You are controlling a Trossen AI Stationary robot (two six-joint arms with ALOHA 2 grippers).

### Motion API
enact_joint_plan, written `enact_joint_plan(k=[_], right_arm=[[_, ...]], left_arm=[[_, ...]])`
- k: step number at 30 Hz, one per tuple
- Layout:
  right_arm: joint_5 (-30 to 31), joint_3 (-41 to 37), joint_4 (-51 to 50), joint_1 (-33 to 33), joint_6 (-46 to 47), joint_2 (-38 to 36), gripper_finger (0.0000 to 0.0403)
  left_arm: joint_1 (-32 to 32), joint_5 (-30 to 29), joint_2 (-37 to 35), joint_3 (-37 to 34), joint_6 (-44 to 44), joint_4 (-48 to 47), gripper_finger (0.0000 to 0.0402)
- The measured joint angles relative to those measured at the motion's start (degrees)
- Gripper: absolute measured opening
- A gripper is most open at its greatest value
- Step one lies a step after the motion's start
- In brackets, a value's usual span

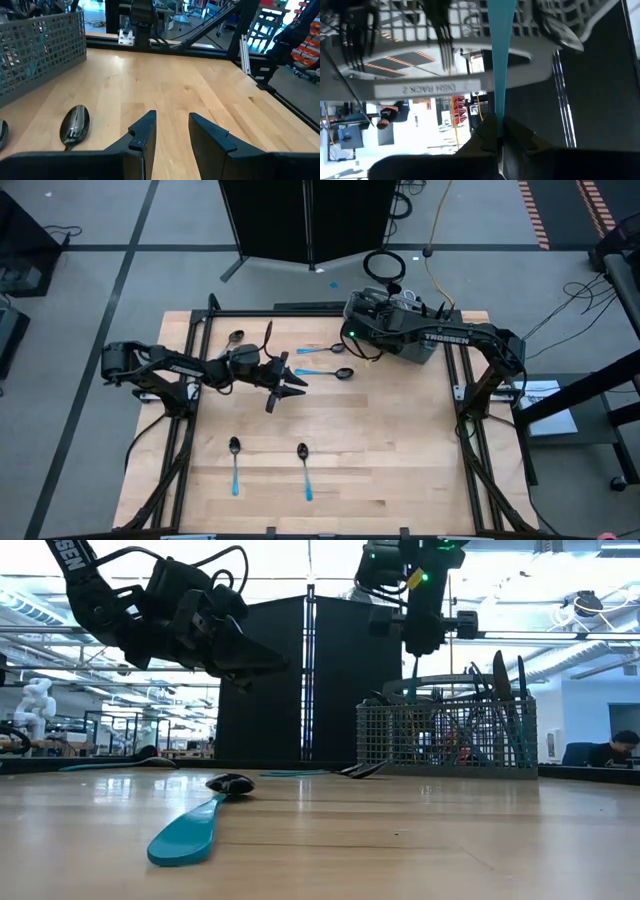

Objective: Sort silverware
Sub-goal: Put the blue spoon into the left of the blue utensil organizer

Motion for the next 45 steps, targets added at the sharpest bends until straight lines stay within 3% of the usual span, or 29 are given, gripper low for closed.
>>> enact_joint_plan(k=[7, 13, 29, 33, 36, 45], right_arm=[[-0.6, -3.9, 0.0, -1.4, 0.1, 0.0, 0.0000], [-6.5, -6.0, 1.9, -2.0, -1.0, 0.0, 0.0003], [-10.3, -6.2, 5.1, -1.9, 3.4, 0.0, 0.0068], [-9.2, -6.2, 5.1, -1.9, 4.9, 0.0, 0.0082], [-3.4, -5.9, 5.5, -1.5, 7.9, 0.0, 0.0091], [0.0, 1.4, 8.0, 0.8, 10.5, -0.7, 0.0095]], left_arm=[[-1.3, 0.1, 0.0, 0.0, -0.1, -0.1, 0.0111], [-1.4, 0.1, 0.0, 0.0, -0.1, 0.3, 0.0111], [-1.4, 0.1, 0.0, 0.0, -0.1, 0.2, 0.0111], [-1.4, 0.1, 0.0, 0.0, -0.1, 0.0, 0.0111], [-1.3, 0.1, 0.0, 0.0, 0.0, -0.7, 0.0111], [1.6, 1.2, -1.7, 0.0, 0.0, -6.5, 0.0111]])
